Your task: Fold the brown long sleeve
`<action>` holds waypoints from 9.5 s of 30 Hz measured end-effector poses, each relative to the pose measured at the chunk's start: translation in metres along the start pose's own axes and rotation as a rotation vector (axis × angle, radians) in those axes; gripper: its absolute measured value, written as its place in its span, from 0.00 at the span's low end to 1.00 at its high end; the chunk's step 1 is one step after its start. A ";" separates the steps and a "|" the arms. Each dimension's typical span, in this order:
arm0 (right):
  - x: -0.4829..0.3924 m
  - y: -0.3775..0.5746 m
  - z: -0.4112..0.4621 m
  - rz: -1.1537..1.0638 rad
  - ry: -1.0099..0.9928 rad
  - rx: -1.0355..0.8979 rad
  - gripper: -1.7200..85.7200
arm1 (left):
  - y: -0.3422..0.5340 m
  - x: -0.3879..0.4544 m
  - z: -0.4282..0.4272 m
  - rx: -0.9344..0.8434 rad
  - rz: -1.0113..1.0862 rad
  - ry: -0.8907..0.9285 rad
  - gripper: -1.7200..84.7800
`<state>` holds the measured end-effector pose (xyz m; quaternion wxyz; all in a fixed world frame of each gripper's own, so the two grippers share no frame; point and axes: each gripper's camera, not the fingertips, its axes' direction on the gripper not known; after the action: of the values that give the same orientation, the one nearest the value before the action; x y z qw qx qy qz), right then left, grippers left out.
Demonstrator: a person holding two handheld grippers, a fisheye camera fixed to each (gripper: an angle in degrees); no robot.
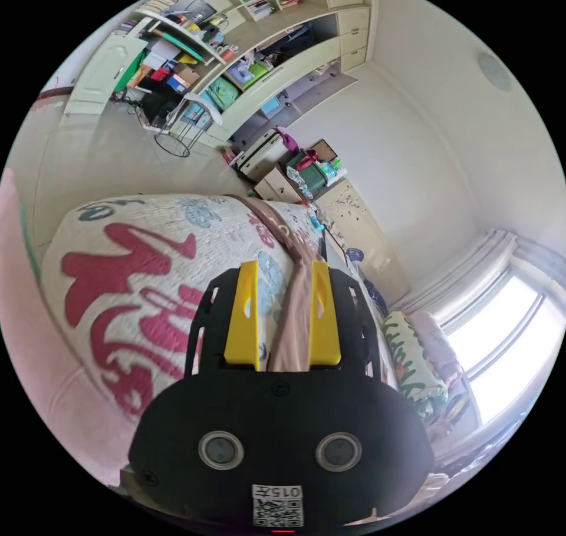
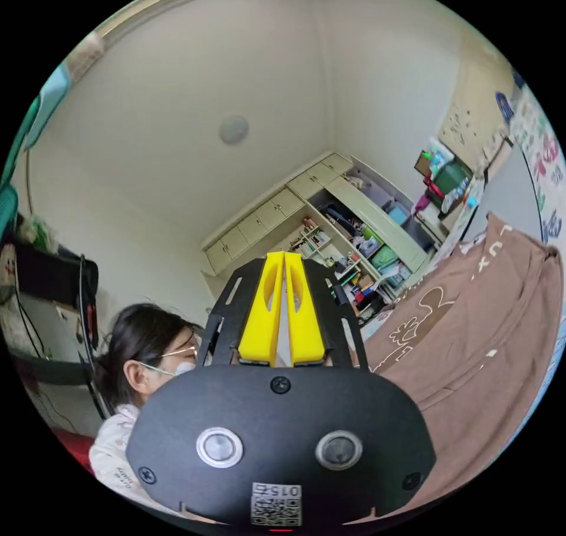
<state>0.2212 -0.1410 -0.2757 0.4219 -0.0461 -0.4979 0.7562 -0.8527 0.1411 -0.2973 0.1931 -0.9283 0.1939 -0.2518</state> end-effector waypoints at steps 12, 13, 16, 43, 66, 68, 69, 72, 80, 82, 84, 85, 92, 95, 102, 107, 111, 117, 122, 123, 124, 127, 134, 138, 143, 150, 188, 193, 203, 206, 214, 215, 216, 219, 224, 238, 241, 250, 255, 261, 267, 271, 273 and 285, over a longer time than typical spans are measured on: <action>0.181 -0.039 -0.100 0.101 0.041 0.264 0.01 | -0.146 0.070 0.253 -0.318 -0.104 -0.072 0.21; 0.186 -0.040 -0.099 0.080 0.049 0.252 0.01 | -0.149 0.081 0.267 -0.345 -0.098 -0.134 0.19; 0.201 -0.038 -0.090 0.034 0.078 0.204 0.01 | -0.145 0.110 0.275 -0.307 -0.080 -0.234 0.08; 0.332 0.128 0.337 -0.616 0.243 -0.854 0.13 | 0.400 0.563 0.158 -0.006 2.138 -0.629 0.03; 0.440 0.121 0.191 -0.240 0.358 -0.858 0.03 | 0.373 0.557 0.104 0.083 1.927 -0.525 0.03; 0.418 0.120 0.140 -0.267 0.340 -0.851 0.03 | 0.354 0.556 0.094 0.097 1.859 -0.473 0.02; 0.403 0.118 0.114 -0.300 0.269 -0.857 0.03 | 0.340 0.554 0.088 0.090 1.813 -0.452 0.02; 0.378 0.101 0.059 -0.425 0.084 -0.761 0.05 | 0.299 0.538 0.080 0.060 1.707 -0.392 0.03; 0.439 0.067 -0.002 -0.306 0.274 -0.666 0.13 | 0.195 0.506 0.139 -0.174 1.599 -0.446 0.11; 0.464 0.079 0.014 -0.267 0.370 -0.823 0.14 | 0.168 0.494 0.175 -0.240 1.575 -0.523 0.12; 0.473 0.092 0.026 -0.274 0.366 -0.934 0.16 | 0.152 0.485 0.201 -0.323 1.538 -0.543 0.12; 0.476 0.101 0.032 -0.291 0.375 -0.992 0.17 | 0.145 0.478 0.215 -0.344 1.525 -0.555 0.11; 0.467 0.142 0.048 -0.330 0.210 -1.251 0.08 | 0.128 0.437 0.246 -0.261 1.467 -0.648 0.04; 0.446 0.163 0.052 -0.371 0.068 -1.334 0.03 | 0.104 0.421 0.249 -0.254 1.380 -0.655 0.04; 0.394 0.163 0.036 -0.593 0.252 -1.240 0.10 | 0.074 0.391 0.261 -0.237 1.334 -0.644 0.04; 0.415 0.152 0.012 -0.621 0.575 -1.158 0.16 | 0.059 0.374 0.273 -0.228 1.330 -0.661 0.04; 0.439 0.170 0.020 -0.455 0.409 -1.385 0.10 | 0.053 0.362 0.298 -0.286 1.400 -0.698 0.05; 0.395 0.200 0.022 -0.630 0.347 -1.430 0.02 | 0.028 0.357 0.276 -0.311 1.382 -0.680 0.08; 0.381 0.218 0.029 -0.689 0.373 -1.482 0.06 | 0.049 0.394 0.201 -0.337 1.377 -0.221 0.11; 0.382 0.220 0.030 -0.679 0.370 -1.503 0.09 | 0.064 0.405 0.191 -0.399 1.382 -0.018 0.11; 0.384 0.221 0.031 -0.662 0.358 -1.530 0.11 | 0.077 0.416 0.187 -0.478 1.364 0.177 0.11; 0.389 0.220 0.033 -0.622 0.359 -1.555 0.11 | 0.111 0.440 0.200 -0.572 1.349 0.423 0.12; 0.391 0.213 0.035 -0.616 0.396 -1.542 0.07 | 0.147 0.450 0.295 -0.859 1.407 0.419 0.14; 0.386 0.217 0.041 -0.650 0.396 -1.570 0.02 | 0.143 0.438 0.327 -0.908 1.384 0.421 0.03; 0.377 0.219 0.053 -0.682 0.401 -1.612 0.02 | 0.130 0.432 0.329 -0.901 1.391 0.485 0.02; 0.384 0.227 0.072 -0.708 0.379 -1.689 0.02 | 0.138 0.419 0.353 -0.988 1.385 0.479 0.02; 0.768 -0.075 0.288 -0.070 1.317 -0.739 0.19 | -0.086 0.295 0.495 -0.698 0.768 -0.309 0.12; 0.777 -0.050 0.303 0.022 1.257 -0.853 0.05 | -0.071 0.299 0.447 -0.600 0.824 -0.268 0.06; 0.447 0.038 0.287 -0.496 0.935 -0.745 0.03 | -0.020 0.333 0.242 -0.301 1.021 -0.086 0.05; 0.305 0.107 0.236 -0.610 0.758 -0.774 0.03 | 0.014 0.315 0.138 -0.237 1.079 0.023 0.05; 0.168 0.338 0.094 -0.591 0.651 -1.063 0.02 | 0.124 0.231 -0.028 -0.380 1.158 0.043 0.13; 0.165 0.345 0.087 -0.584 0.645 -1.058 0.02 | 0.130 0.231 -0.035 -0.390 1.169 0.061 0.13; 0.159 0.354 0.074 -0.560 0.623 -1.049 0.01 | 0.139 0.233 -0.047 -0.395 1.190 0.081 0.13; 0.140 0.362 0.043 -0.498 0.573 -1.001 0.01 | 0.149 0.238 -0.068 -0.370 1.159 0.051 0.13; 0.102 0.361 -0.013 -0.407 0.460 -0.869 0.03 | 0.150 0.233 -0.090 -0.418 0.989 0.081 0.13; -0.024 0.439 -0.048 -0.621 0.518 -1.032 0.11 | 0.177 0.247 -0.166 -0.449 0.867 -0.061 0.14; -0.044 0.428 -0.058 -0.618 0.513 -0.990 0.11 | 0.174 0.243 -0.184 -0.409 0.817 -0.063 0.13; -0.098 0.367 -0.050 -0.599 0.439 -0.941 0.11 | 0.174 0.237 -0.223 -0.354 0.750 -0.059 0.13; -0.108 0.332 -0.046 -0.587 0.358 -0.919 0.11 | 0.180 0.228 -0.232 -0.326 0.732 -0.071 0.13; -0.091 0.273 -0.060 -0.331 0.280 -0.855 0.15 | 0.181 0.211 -0.227 -0.330 0.665 -0.075 0.13; -0.134 0.225 -0.056 -0.327 0.259 -0.754 0.15 | 0.189 0.203 -0.216 -0.338 0.642 -0.081 0.13; -0.158 0.207 -0.024 -0.360 0.258 -0.815 0.15 | 0.187 0.210 -0.202 -0.353 0.648 -0.099 0.13; -0.163 0.196 -0.011 -0.365 0.279 -0.830 0.15 | 0.177 0.219 -0.192 -0.353 0.660 -0.090 0.13; -0.122 0.045 -0.007 -0.130 0.248 -0.480 0.17 | 0.096 0.180 -0.015 -0.444 0.667 -0.076 0.14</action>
<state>0.2756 -0.2263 -0.3578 0.5043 -0.2047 -0.6094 0.5766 -0.7423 -0.0271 -0.2584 0.0659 -0.8421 0.5271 -0.0926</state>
